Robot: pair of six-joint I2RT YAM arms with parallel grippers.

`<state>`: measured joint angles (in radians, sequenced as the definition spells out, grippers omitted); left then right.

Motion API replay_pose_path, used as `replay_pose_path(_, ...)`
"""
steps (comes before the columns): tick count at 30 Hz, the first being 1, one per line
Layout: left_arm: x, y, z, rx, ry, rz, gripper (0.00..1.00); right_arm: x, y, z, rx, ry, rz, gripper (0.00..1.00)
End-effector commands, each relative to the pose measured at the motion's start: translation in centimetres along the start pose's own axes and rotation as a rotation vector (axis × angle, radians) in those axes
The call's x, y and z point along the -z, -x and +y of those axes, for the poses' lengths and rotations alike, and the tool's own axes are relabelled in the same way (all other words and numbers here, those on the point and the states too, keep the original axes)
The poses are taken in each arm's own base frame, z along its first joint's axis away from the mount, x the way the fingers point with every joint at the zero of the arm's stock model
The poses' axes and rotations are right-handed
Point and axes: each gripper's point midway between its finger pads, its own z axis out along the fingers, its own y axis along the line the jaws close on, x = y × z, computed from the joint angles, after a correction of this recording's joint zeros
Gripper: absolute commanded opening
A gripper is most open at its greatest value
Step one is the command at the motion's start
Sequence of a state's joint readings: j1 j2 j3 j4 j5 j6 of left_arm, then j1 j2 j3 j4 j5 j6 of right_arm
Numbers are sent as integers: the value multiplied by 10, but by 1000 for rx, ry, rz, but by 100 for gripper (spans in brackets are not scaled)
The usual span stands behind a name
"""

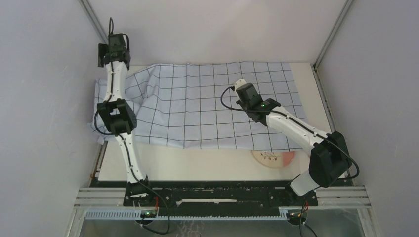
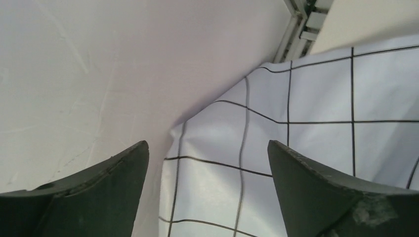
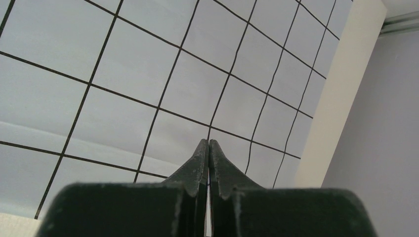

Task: Set the dinner table for one person
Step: Flatten out the napkin at the center of the board.

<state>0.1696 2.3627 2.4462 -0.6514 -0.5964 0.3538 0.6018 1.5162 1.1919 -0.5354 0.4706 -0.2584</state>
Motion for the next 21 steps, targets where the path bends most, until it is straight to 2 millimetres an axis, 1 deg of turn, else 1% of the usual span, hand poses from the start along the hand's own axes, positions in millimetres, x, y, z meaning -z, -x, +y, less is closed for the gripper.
replay_pose_path(1, 10, -10, -9, 35, -67, 38, 99, 1, 7, -4, -53, -20, -24, 2)
replay_pose_path(3, 11, -15, -8, 33, -65, 58, 100, 4, 7, -4, -49, -14, -28, 2)
replay_pose_path(5, 17, -17, -1, 53, -63, 70, 100, 6, 8, -5, -48, -13, -33, 2)
replay_pose_path(6, 24, -20, 4, 72, -79, 82, 100, 7, 8, -5, -46, -13, -36, 2)
replay_pose_path(7, 32, -23, 3, 103, -138, 91, 100, 8, 9, -7, -42, -16, -38, 2)
replay_pose_path(8, 44, -31, 1, 136, -204, 113, 100, 9, 9, -9, -41, -17, -41, 2)
replay_pose_path(9, 57, -41, -1, 167, -270, 141, 100, 9, 8, -10, -38, -20, -40, 2)
replay_pose_path(11, 83, -75, -10, 203, -384, 207, 100, 11, 9, -16, -47, -30, -47, 2)
replay_pose_path(13, 107, -109, -13, 198, -436, 220, 100, 12, 9, -23, -65, -31, -52, 2)
replay_pose_path(15, 124, -141, -8, 182, -430, 202, 100, 13, 9, -30, -80, -35, -61, 2)
replay_pose_path(16, 133, -152, -3, 168, -426, 183, 100, 13, 9, -34, -85, -40, -64, 2)
replay_pose_path(18, 147, -184, 0, 153, -424, 180, 100, 14, 9, -39, -94, -44, -74, 2)
replay_pose_path(20, 156, -208, 6, 152, -422, 174, 100, 14, 10, -43, -100, -41, -86, 2)
replay_pose_path(21, 158, -216, 11, 152, -410, 161, 100, 14, 11, -44, -103, -40, -89, 2)
